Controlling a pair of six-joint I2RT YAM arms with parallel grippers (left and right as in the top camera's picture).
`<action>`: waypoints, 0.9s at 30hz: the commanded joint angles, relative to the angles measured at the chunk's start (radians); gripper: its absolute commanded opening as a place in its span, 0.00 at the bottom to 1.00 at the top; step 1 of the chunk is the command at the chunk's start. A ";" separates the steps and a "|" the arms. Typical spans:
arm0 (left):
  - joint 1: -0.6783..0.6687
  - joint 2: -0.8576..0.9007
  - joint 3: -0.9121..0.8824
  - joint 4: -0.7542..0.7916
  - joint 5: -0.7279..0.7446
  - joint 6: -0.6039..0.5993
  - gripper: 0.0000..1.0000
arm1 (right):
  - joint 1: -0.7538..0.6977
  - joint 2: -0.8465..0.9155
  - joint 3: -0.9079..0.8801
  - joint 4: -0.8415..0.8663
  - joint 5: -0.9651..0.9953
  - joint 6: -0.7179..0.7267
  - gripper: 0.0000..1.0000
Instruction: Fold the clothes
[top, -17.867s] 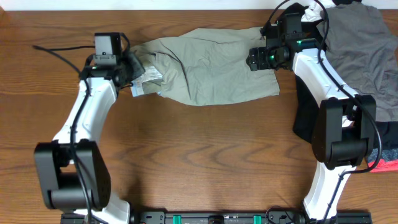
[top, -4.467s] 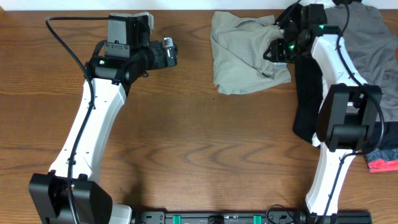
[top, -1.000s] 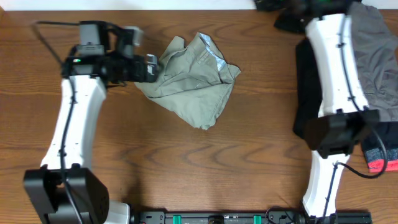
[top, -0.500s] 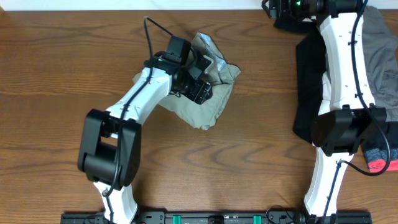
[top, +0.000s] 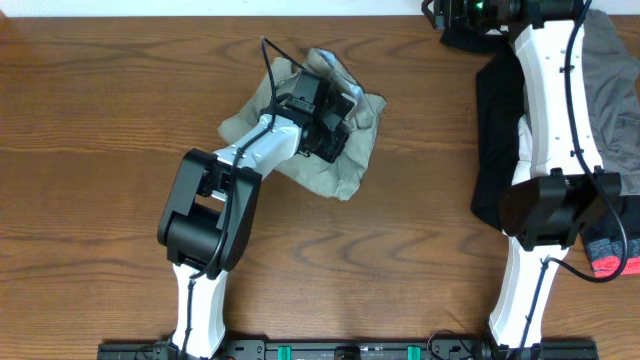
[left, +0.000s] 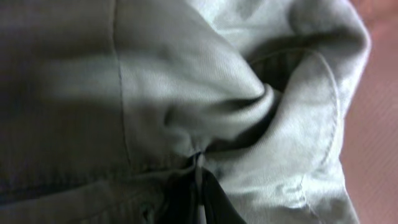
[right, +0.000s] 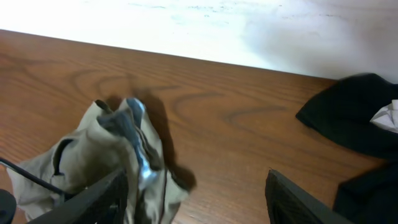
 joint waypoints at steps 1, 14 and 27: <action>0.009 0.044 -0.009 0.028 -0.171 -0.083 0.06 | -0.005 0.011 -0.003 -0.006 -0.007 0.000 0.68; 0.290 0.045 -0.009 0.072 -0.294 0.034 0.06 | -0.005 0.011 -0.003 -0.042 -0.004 0.000 0.67; 0.509 0.045 -0.008 0.165 -0.192 0.370 0.36 | 0.007 0.011 -0.003 -0.039 -0.003 0.001 0.67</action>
